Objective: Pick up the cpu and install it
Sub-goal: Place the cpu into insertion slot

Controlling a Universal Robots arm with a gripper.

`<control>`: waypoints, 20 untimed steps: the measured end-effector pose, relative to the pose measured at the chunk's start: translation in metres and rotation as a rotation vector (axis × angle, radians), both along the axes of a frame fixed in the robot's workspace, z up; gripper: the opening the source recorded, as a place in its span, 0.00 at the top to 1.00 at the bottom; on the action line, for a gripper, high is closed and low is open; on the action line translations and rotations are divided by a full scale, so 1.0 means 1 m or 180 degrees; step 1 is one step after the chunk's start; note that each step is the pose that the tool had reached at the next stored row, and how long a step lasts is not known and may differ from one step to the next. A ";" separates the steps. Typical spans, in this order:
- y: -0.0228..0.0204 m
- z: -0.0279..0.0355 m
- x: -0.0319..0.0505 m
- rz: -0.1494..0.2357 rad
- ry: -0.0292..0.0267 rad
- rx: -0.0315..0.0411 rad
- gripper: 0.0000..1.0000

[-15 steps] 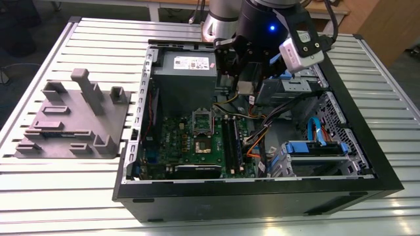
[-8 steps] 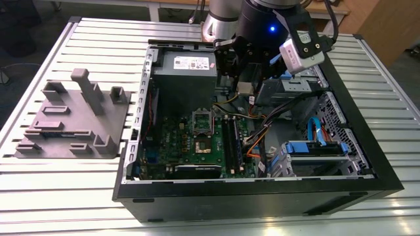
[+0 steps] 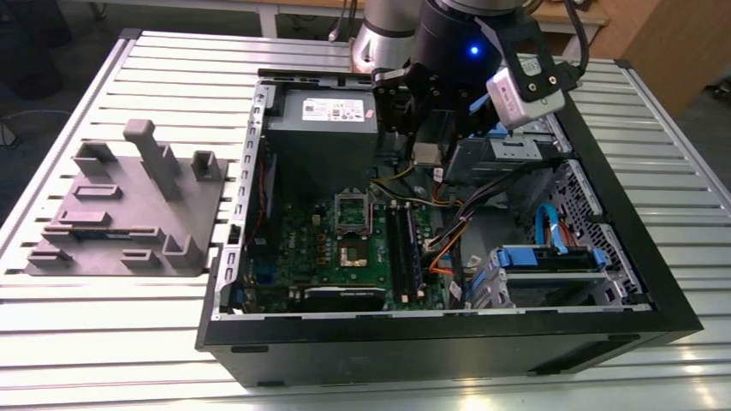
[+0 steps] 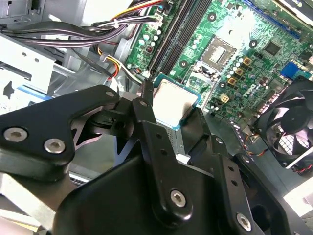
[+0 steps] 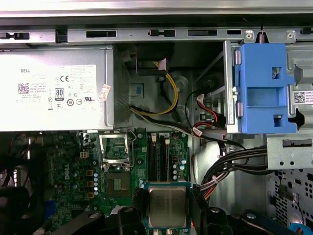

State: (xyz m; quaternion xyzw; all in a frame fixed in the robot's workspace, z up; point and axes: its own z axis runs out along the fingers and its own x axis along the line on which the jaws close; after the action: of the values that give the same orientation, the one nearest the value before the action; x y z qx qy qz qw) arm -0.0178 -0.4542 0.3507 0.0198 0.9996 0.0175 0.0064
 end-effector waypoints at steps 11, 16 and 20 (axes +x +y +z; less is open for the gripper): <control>-0.0034 -0.0180 -0.0034 0.0082 0.0037 0.0000 0.53; -0.0035 -0.0257 -0.0161 0.0126 0.0038 0.0000 0.53; -0.0035 -0.0292 -0.0245 0.0126 0.0038 0.0000 0.53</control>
State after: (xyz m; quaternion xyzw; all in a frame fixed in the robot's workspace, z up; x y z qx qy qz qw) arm -0.0423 -0.4576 0.3215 0.0001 0.9998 0.0176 0.0001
